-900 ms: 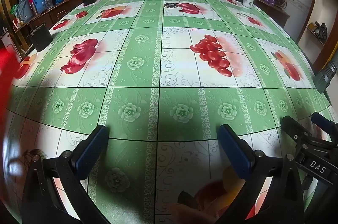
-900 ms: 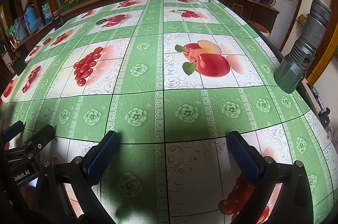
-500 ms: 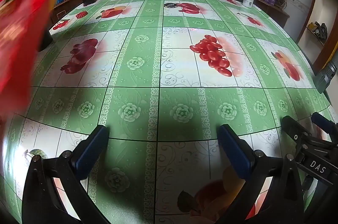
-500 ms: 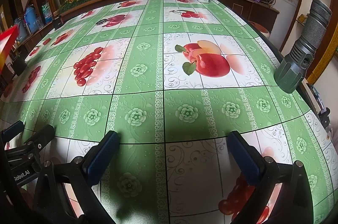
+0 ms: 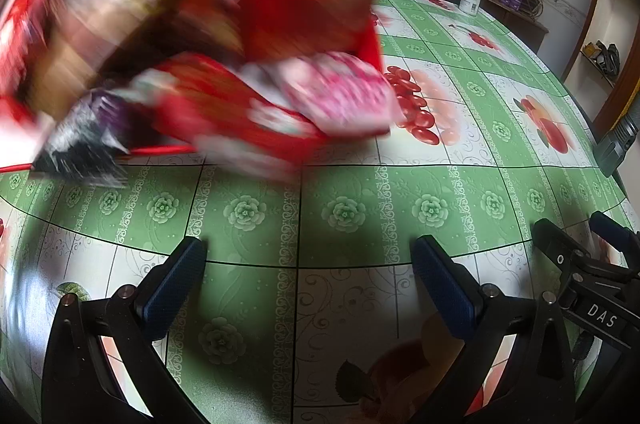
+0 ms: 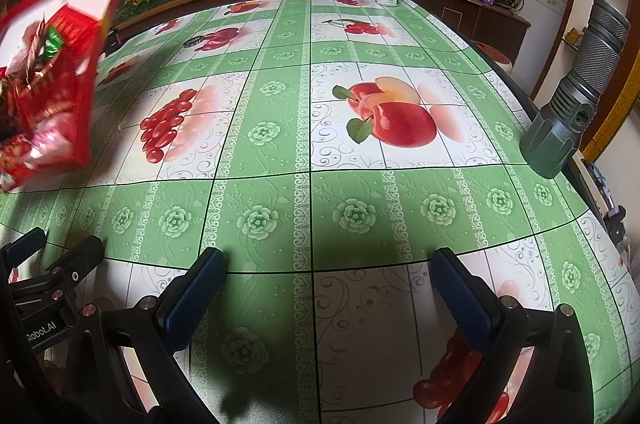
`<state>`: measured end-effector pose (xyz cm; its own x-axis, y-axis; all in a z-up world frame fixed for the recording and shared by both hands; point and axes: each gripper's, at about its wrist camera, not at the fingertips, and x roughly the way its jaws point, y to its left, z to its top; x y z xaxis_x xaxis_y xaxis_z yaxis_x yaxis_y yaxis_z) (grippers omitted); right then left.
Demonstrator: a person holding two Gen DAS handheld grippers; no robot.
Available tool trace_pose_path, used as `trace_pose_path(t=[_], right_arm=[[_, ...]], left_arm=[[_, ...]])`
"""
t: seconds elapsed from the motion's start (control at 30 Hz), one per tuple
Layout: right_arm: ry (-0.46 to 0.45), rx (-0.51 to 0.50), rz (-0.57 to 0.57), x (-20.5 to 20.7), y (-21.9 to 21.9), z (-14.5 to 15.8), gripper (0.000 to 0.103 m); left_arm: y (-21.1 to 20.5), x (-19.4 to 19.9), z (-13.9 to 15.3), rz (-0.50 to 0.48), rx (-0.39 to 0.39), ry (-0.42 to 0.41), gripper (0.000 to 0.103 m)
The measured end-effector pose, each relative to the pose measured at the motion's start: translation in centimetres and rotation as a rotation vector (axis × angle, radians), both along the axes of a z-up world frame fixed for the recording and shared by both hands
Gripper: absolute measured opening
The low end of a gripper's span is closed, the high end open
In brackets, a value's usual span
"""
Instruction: Organize snacks
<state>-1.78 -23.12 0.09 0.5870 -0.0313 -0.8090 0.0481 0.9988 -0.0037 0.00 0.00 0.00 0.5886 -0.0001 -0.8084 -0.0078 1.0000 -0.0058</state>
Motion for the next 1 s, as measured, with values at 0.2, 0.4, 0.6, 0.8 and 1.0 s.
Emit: trace_pose_path(t=[0.2, 0.4, 0.6, 0.8, 1.0], right_arm=[[0.0, 0.0, 0.0, 0.06, -0.1, -0.06, 0.103], [0.0, 0.0, 0.001, 0.01, -0.07, 0.01, 0.103], [0.0, 0.0, 0.002, -0.03, 0.08, 0.0, 0.103], [0.0, 0.0, 0.003, 0.12, 0.16, -0.02, 0.103], [0.001, 0.001, 0.009, 0.37, 0.03, -0.02, 0.103]], left_arm=[[0.0, 0.0, 0.0, 0.0, 0.0, 0.0, 0.103], [0.03, 0.0, -0.04, -0.002, 0.0, 0.001, 0.103], [0.13, -0.01, 0.01, -0.002, 0.0, 0.0, 0.103], [0.35, 0.18, 0.01, -0.003, 0.001, 0.0, 0.103], [0.13, 0.17, -0.17, -0.003, 0.0, 0.0, 0.103]])
